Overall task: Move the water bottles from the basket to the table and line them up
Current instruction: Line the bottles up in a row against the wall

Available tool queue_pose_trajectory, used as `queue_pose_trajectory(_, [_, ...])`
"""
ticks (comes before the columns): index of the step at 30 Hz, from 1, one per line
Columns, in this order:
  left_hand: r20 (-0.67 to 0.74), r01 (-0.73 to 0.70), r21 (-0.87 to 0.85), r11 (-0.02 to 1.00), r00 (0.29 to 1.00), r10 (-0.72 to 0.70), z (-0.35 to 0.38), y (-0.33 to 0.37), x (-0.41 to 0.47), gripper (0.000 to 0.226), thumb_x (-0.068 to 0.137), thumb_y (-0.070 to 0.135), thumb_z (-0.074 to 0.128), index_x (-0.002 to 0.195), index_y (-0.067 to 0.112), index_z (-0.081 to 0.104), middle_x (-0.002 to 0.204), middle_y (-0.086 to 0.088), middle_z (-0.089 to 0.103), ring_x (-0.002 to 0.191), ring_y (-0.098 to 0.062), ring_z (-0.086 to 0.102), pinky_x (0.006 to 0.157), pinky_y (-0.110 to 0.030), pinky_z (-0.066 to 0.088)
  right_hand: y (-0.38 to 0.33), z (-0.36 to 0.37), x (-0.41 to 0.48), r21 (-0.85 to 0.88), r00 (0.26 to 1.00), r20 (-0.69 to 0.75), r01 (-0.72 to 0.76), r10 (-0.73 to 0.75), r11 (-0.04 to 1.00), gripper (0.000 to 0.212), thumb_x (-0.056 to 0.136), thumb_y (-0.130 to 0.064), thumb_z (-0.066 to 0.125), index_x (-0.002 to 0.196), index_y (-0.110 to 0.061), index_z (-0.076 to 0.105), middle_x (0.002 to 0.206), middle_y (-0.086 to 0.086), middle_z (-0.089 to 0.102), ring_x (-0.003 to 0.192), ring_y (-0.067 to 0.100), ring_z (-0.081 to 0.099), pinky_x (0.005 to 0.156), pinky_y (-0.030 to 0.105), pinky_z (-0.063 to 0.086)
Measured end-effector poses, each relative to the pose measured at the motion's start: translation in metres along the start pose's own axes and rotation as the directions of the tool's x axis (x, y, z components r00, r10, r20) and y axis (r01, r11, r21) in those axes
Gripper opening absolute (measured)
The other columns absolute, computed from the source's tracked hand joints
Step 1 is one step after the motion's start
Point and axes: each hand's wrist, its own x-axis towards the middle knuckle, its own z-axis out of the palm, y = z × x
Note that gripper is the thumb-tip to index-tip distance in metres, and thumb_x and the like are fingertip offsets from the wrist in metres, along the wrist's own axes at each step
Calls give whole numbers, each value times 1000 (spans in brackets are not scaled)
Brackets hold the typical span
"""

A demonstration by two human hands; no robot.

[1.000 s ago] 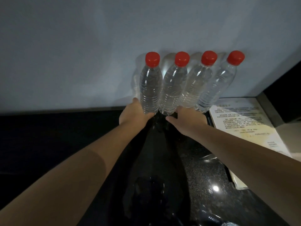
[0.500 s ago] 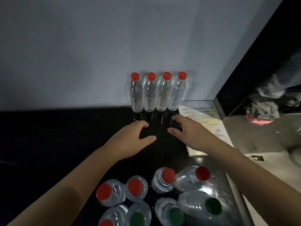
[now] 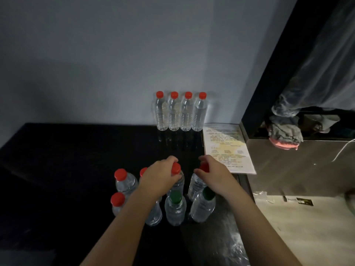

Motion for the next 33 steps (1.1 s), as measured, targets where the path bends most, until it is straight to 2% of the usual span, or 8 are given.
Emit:
queue_pose_trajectory(5, [-28, 57, -103, 993, 998, -60, 12, -4, 2, 26, 86, 23, 66, 111, 26, 58, 95, 6, 64, 89, -11, 62, 82, -35, 53, 13, 6, 2, -29, 997, -33, -75, 74, 997, 33, 87, -19, 67, 118, -19, 57, 112, 3, 63, 104, 19, 58, 80, 23, 38])
queue_pose_trajectory(9, [-56, 61, -130, 990, 996, -69, 16, -5, 5, 20, 86, 20, 66, 104, 22, 58, 87, 5, 62, 81, -11, 61, 77, -35, 53, 16, 12, 1, -53, 994, -94, -58, 53, 997, 23, 85, -22, 70, 105, -17, 61, 99, 3, 65, 95, 20, 61, 78, 28, 45])
queue_pose_trajectory(13, [-115, 83, -119, 989, 989, -96, 14, -7, 8, 18, 86, 23, 65, 100, 18, 55, 87, 2, 61, 82, -15, 60, 77, -35, 53, 7, 15, 3, -62, 989, -145, -29, 20, 998, 24, 83, -26, 73, 101, -17, 61, 93, 0, 64, 92, 20, 62, 74, 28, 46])
queue_pose_trajectory(18, [-227, 50, -231, 972, 968, -104, -19, -21, 9, 21, 85, 27, 68, 97, 16, 55, 88, -2, 62, 83, -19, 61, 79, -40, 53, -29, 16, 14, -13, 970, -242, 27, -29, 1000, 26, 85, -29, 72, 107, -19, 63, 92, -4, 63, 88, 15, 59, 73, 26, 42])
queue_pose_trajectory(23, [-376, -48, -406, 913, 919, -119, -72, -59, 6, 20, 87, 28, 69, 97, 19, 55, 83, 6, 59, 75, -4, 56, 67, -23, 44, -78, 27, 33, 57, 952, -302, 69, -49, 996, 28, 85, -28, 72, 109, -18, 63, 96, -3, 65, 89, 13, 55, 77, 25, 38])
queue_pose_trajectory(27, [-422, -68, -446, 892, 896, -142, -101, -105, 7, 19, 86, 21, 70, 98, 19, 56, 84, 8, 59, 74, 1, 54, 61, -10, 36, -117, 51, 50, 93, 952, -303, 75, -44, 993, 26, 85, -26, 72, 108, -19, 63, 96, -5, 62, 90, 12, 55, 80, 24, 37])
queue_pose_trajectory(33, [-402, -48, -452, 891, 902, -155, -114, -177, 4, 13, 88, 19, 66, 95, 20, 55, 83, 8, 59, 73, -3, 57, 59, -11, 37, -155, 96, 67, 125, 964, -263, 76, -41, 989, 17, 82, -21, 73, 95, -25, 62, 89, -10, 62, 87, 9, 59, 75, 21, 39])
